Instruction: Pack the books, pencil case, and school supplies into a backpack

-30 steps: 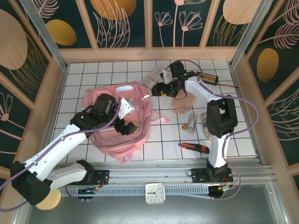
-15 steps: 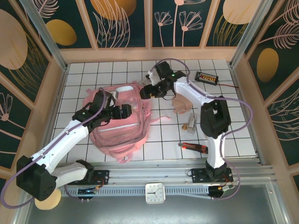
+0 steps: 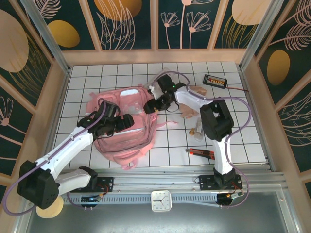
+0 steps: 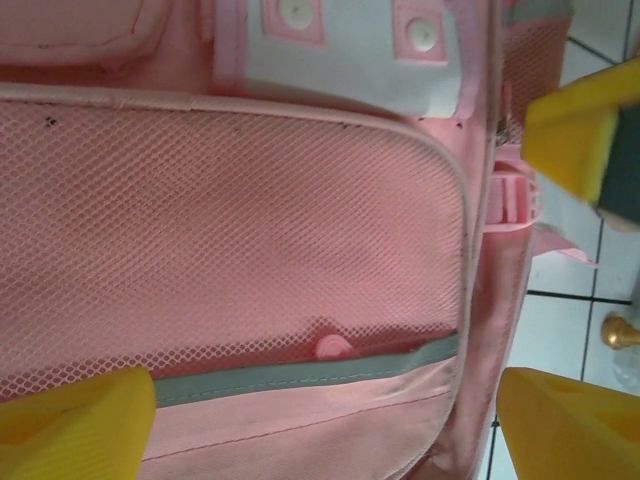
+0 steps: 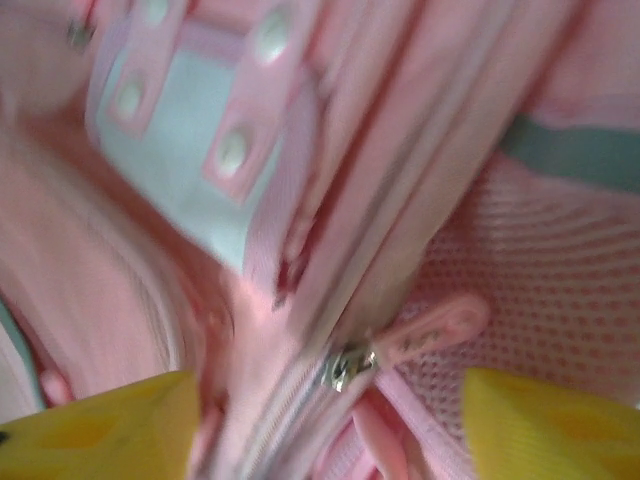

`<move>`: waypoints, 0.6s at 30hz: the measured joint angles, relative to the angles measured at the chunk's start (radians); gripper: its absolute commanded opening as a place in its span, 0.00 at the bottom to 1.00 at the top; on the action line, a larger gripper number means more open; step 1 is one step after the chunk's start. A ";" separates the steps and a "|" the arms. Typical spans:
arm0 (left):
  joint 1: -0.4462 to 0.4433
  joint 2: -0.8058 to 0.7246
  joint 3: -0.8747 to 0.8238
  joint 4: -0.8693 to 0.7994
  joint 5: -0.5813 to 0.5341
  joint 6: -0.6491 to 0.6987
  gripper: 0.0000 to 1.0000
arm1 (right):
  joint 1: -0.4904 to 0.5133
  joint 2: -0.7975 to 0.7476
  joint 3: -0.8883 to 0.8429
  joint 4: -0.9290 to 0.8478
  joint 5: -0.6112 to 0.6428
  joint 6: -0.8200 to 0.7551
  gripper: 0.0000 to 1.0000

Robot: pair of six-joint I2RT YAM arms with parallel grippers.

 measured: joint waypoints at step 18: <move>0.030 -0.013 -0.051 -0.034 -0.054 0.074 0.90 | -0.027 -0.121 -0.260 0.406 0.090 -0.871 0.90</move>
